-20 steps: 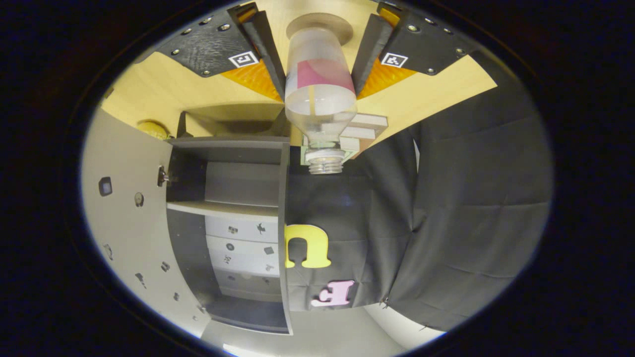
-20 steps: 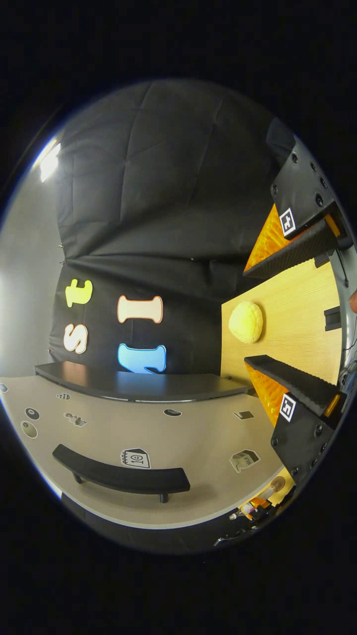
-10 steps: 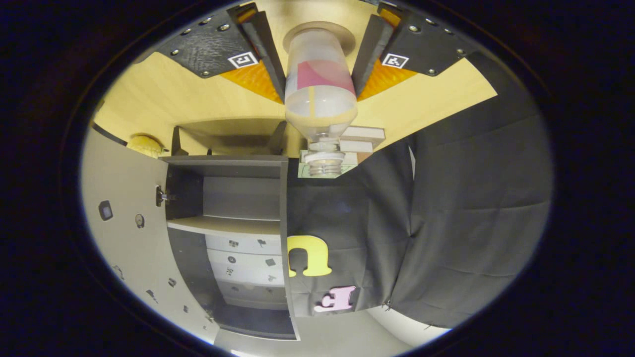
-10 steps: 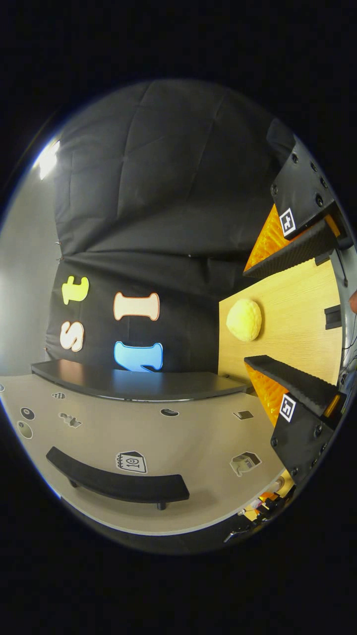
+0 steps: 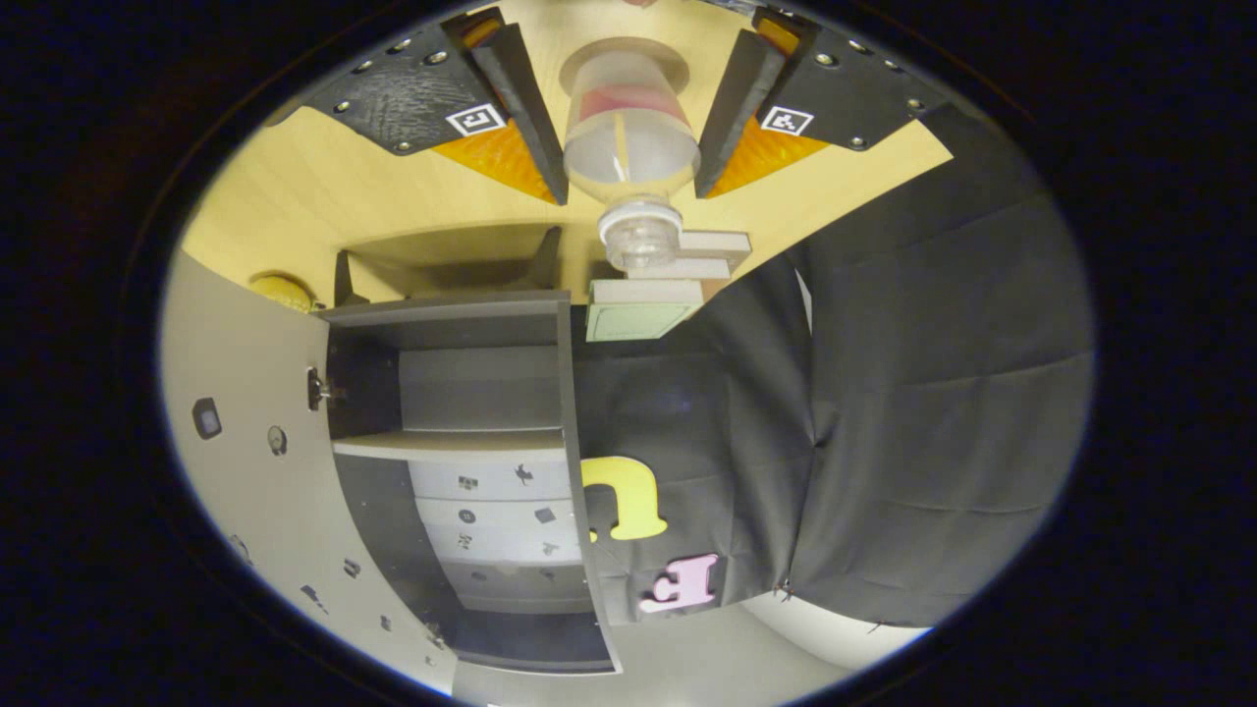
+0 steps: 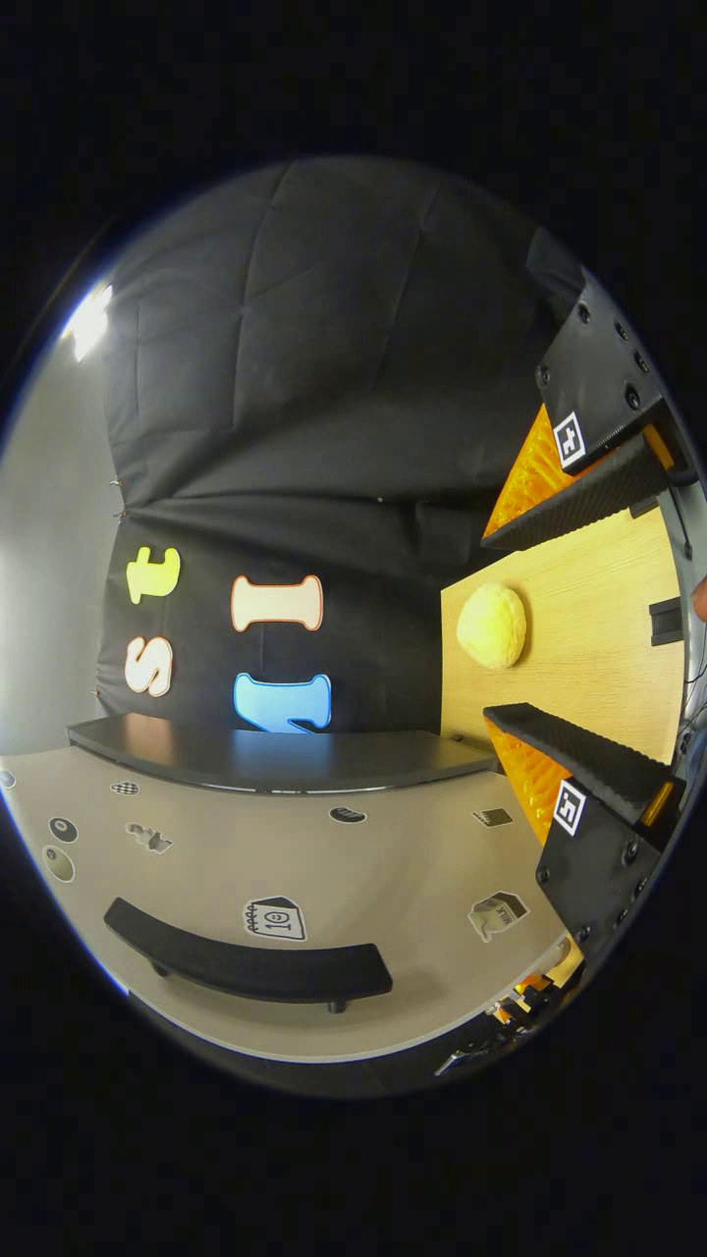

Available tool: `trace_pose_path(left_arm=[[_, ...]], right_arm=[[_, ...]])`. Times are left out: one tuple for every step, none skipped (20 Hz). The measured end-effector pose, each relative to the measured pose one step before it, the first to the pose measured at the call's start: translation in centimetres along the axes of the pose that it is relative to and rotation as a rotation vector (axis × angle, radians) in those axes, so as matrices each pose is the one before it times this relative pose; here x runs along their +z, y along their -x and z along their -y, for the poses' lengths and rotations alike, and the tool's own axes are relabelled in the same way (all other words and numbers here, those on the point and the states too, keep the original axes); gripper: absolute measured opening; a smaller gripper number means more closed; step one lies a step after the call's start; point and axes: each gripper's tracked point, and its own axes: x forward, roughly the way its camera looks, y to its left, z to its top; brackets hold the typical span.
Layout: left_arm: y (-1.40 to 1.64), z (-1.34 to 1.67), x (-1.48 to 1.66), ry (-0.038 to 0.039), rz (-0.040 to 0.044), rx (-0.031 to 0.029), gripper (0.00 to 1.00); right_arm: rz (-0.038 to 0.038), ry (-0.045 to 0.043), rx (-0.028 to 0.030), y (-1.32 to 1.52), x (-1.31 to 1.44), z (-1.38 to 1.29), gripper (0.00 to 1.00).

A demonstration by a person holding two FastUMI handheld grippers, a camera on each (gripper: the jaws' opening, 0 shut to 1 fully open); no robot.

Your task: Open the cabinet door with the right hand, grasp the bottle in the cabinet with the left hand and place it on the coaster, then close the cabinet door with the right hand.

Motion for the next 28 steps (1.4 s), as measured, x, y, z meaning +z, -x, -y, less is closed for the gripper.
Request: trace_pose_path(left_arm=[[0.374,-0.096,1.241,-0.00339,0.00443,0.00839,0.76],[0.251,-0.172,1.495,-0.00200,0.00756,0.00812,0.75],[0.329,-0.221,1.539,-0.00060,0.00756,0.01024,0.78],[0.464,-0.297,1.502,0.00009,0.00886,0.00851,0.78],[0.635,-0.271,1.400,-0.00131,0.00324,0.00939,0.75],[0.909,-0.207,1.683,-0.00006,0.00975,0.00406,0.75],[0.706,-0.184,1.677,-0.00178,0.00476,0.00428,0.76],[0.770,-0.171,1.739,-0.00277,0.00871,0.00012,0.75],[0.613,-0.160,1.560,-0.00542,0.00541,0.00085,0.78],[0.422,-0.140,1.357,-0.00314,0.00579,-0.00338,0.76],[0.371,-0.020,1.277,0.00135,0.00013,-0.00625,0.76],[0.408,0.001,1.112,0.00299,-0.00210,-0.00614,0.79],[0.229,0.007,1.032,0.00761,-0.00056,-0.00543,0.78],[0.213,0.063,0.891,0.01202,-0.00043,-0.00634,0.79],[0.150,0.081,0.747,0.01378,-0.00086,-0.01036,0.76],[0.210,0.077,0.509,0.01307,-0.00086,-0.01064,0.79],[0.179,0.060,0.612,0.01085,0.00726,-0.01245,0.82],[0.173,-0.025,0.502,0.00520,0.00902,-0.01349,0.76],[0.046,-0.285,0.487,-0.00122,0.00794,-0.00781,0.76],[-0.075,-0.370,0.159,-0.00490,0.00408,-0.00446,0.76],[-0.179,-0.382,0.030,-0.00696,0.00112,-0.00705,0.76],[-0.247,-0.401,-0.002,-0.01094,-0.00237,-0.00787,0.76],[-0.116,-0.413,0.008,-0.01250,0.00189,-0.00795,0.75],[-0.279,-0.680,0.239,-0.01645,0.00864,-0.00689,0.81],[-0.311,-0.584,0.043,-0.01214,0.00347,-0.00368,0.76],[-0.309,-0.455,-0.090,-0.00499,-0.00113,-0.00758,0.76],[-0.388,-0.212,-0.048,0.00110,-0.00020,-0.01104,0.76],[-0.273,-0.376,0.133,0.00433,0.00320,-0.00635,0.76]], right_arm=[[-0.00174,-0.00368,0.00904,0.096,0.200,-0.033,0.99],[0.00448,-0.00318,0.00722,0.105,0.327,0.060,0.99],[0.00865,-0.00400,0.00839,0.179,0.504,0.115,0.99],[0.01007,-0.00679,0.01120,0.102,0.502,-0.103,0.99],[0.01068,-0.00948,0.01512,0.181,0.606,-0.107,0.99],[0.00868,-0.00742,0.01780,0.084,0.507,-0.294,0.99],[0.01086,-0.00326,0.01449,0.131,0.537,-0.116,0.99],[0.01140,-0.00072,0.01202,0.000,0.510,-0.120,0.99],[0.00806,-0.00255,0.01097,0.078,0.464,-0.114,0.99],[0.00951,-0.00765,0.01244,-0.025,0.458,-0.308,0.99],[0.00864,-0.01195,0.01513,0.086,0.511,-0.320,0.99],[0.00927,-0.01311,0.01345,-0.031,0.431,-0.395,0.99],[0.00751,-0.01122,0.01251,0.024,0.555,-0.345,0.96],[0.00594,-0.00914,0.01180,-0.074,0.502,-0.363,0.99],[0.00249,-0.00784,0.01330,-0.041,0.515,-0.427,0.96],[-0.00046,-0.00611,0.01349,-0.138,0.422,-0.501,0.95],[-0.00137,-0.00666,0.01451,0.045,0.556,-0.657,0.98],[-0.00241,-0.00441,0.01772,-0.069,0.425,-0.793,0.98],[0.00253,-0.00043,0.01390,0.005,0.467,-0.821,0.93],[0.00572,0.00562,0.01126,0.004,0.471,-0.824,0.98],[0.00860,0.00888,0.00537,0.016,0.484,-0.815,0.98],[0.00623,0.01065,0.00584,-0.050,0.322,-0.900,0.98],[-0.00377,0.01938,-0.00465,0.068,0.137,-0.723,0.93],[0.00290,0.02690,-0.01067,-0.100,0.105,-0.200,0.98],[-0.00359,0.01929,-0.01612,-0.004,0.107,-0.250,0.92],[0.00125,0.00807,-0.01398,0.054,0.073,-0.112,0.92],[-0.00453,0.00390,-0.01048,0.021,-0.005,-0.265,0.87],[0.00008,-0.00550,-0.00572,0.098,-0.006,-0.323,0.92]])
